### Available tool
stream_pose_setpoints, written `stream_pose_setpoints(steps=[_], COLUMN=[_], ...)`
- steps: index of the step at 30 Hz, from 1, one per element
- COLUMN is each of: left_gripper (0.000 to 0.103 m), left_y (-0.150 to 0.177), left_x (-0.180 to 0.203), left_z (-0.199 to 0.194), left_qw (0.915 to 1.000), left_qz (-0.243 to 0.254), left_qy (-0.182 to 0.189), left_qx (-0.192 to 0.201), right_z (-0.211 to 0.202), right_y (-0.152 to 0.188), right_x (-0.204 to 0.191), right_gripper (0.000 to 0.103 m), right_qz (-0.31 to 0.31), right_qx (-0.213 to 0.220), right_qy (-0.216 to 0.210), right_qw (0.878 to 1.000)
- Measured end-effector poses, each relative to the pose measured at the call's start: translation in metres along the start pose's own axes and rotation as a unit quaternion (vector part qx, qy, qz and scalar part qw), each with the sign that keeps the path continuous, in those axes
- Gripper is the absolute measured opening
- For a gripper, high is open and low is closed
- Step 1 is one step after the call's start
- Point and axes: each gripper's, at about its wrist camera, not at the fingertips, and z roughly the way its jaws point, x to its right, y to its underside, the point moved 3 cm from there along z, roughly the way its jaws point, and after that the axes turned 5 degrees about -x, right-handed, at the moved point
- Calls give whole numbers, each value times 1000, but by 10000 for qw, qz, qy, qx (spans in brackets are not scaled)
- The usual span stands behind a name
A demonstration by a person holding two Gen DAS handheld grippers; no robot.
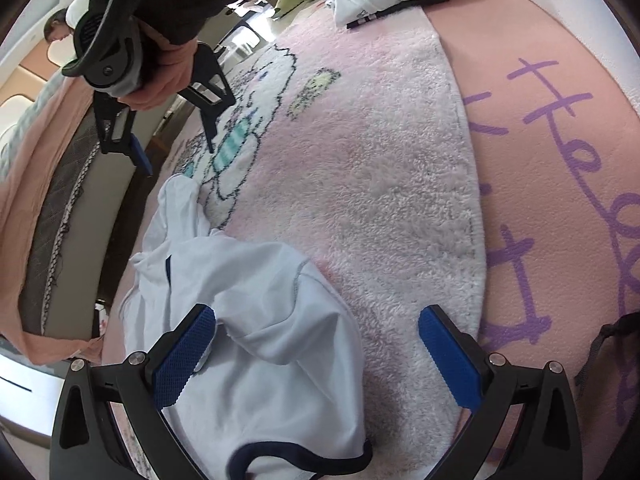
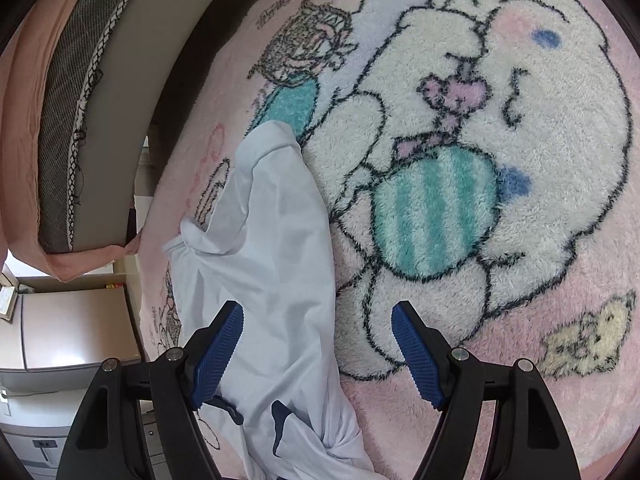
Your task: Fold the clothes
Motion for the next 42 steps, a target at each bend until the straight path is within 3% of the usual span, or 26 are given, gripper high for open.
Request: stream_pose_setpoints(steps=[3,13,17,20,24,26,31,37,42], left_gripper=[103,103,103,103,103,103,103,103,103], left_y=[4,5,4,4,6,6,6,5,7], left_x=[-4,0,-2,-10,-19,-18,-16,-14,-18], left_z=[5,6,6,7,15,15,17,18,18], left_qw=[9989,9961,9959,9937,9949,9951,9948,9947,9955], left_qz=[52,281,214,80,-123,-138,-90,-55,-178], left_qy=[-463,-835,-869,-1104,-950,-922,-979,-1006,-910], left_qx=[-80,-67,-105,-153,-320,-324,-261,-190,-180], right_z=[3,21,38,49,61,64,71,73,68], right_y=[0,-16,-30,-42,-56,-62,-73,-73,-69], right_x=[2,-3,-13,-17,-16,-17,-22,-22,-6], right_gripper=[76,76,76,76,76,81,81,81,81], right_qz=[32,189,53,-4,103,204,193,559,885], right_qx=[-86,-165,-300,-364,-425,-445,-442,-176,10], right_qy=[64,-82,-85,42,-7,-183,-223,-318,-837], right_qw=[9999,9997,9995,9993,9990,9986,9986,9978,9926])
